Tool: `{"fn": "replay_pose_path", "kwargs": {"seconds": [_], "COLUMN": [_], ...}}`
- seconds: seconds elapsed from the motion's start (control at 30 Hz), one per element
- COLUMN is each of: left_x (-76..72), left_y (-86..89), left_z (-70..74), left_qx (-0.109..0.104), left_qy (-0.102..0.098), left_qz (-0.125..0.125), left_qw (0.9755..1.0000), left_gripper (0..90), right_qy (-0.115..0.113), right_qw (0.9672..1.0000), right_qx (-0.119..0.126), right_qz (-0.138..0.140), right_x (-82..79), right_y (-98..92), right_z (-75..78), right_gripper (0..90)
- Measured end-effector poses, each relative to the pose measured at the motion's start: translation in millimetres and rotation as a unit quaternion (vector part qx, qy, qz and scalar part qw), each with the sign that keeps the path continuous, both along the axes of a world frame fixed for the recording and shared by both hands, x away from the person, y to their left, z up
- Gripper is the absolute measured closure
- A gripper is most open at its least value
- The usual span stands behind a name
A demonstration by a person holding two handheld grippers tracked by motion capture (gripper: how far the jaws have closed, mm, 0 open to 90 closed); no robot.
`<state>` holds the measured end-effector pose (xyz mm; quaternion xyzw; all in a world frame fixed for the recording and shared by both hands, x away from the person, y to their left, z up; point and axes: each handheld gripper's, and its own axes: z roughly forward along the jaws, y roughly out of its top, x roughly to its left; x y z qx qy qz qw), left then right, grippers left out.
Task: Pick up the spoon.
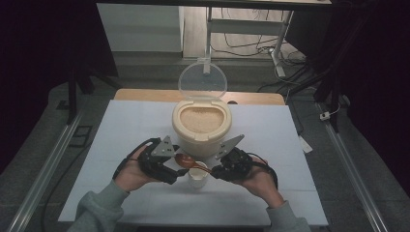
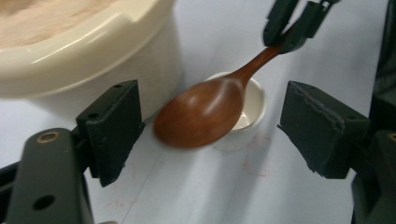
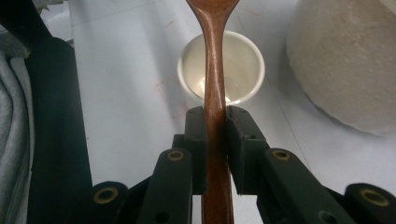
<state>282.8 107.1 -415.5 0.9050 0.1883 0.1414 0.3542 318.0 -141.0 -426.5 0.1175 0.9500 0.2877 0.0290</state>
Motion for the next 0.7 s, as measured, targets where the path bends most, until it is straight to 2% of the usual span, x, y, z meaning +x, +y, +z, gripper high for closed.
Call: {"fn": "replay_pose_path", "kwargs": {"seconds": [0.13,0.37,0.7], "left_x": [1.3,6.2,10.9], "left_y": [-13.4,-27.4,-41.6], "left_z": [-0.9,-3.1,-13.1], "left_qx": [0.021,0.039,0.073], "left_qy": [0.008,0.026,0.067], "left_qz": [-0.026,-0.050,-0.089], "left_qw": [0.9994,0.9977,0.9911], "left_gripper": [26.9,34.0,46.7], "right_qy": [-0.004,-0.013,-0.041], "right_qw": [0.9999,0.9994,0.9966], "right_qx": [-0.005,-0.015,-0.035], "right_qz": [0.010,0.027,0.062], "right_x": [-2.0,-5.4,-15.5], "right_y": [3.9,7.3,16.4], "right_z": [-1.1,-1.5,-0.5], "right_gripper": [78.5,78.5,78.5]}}
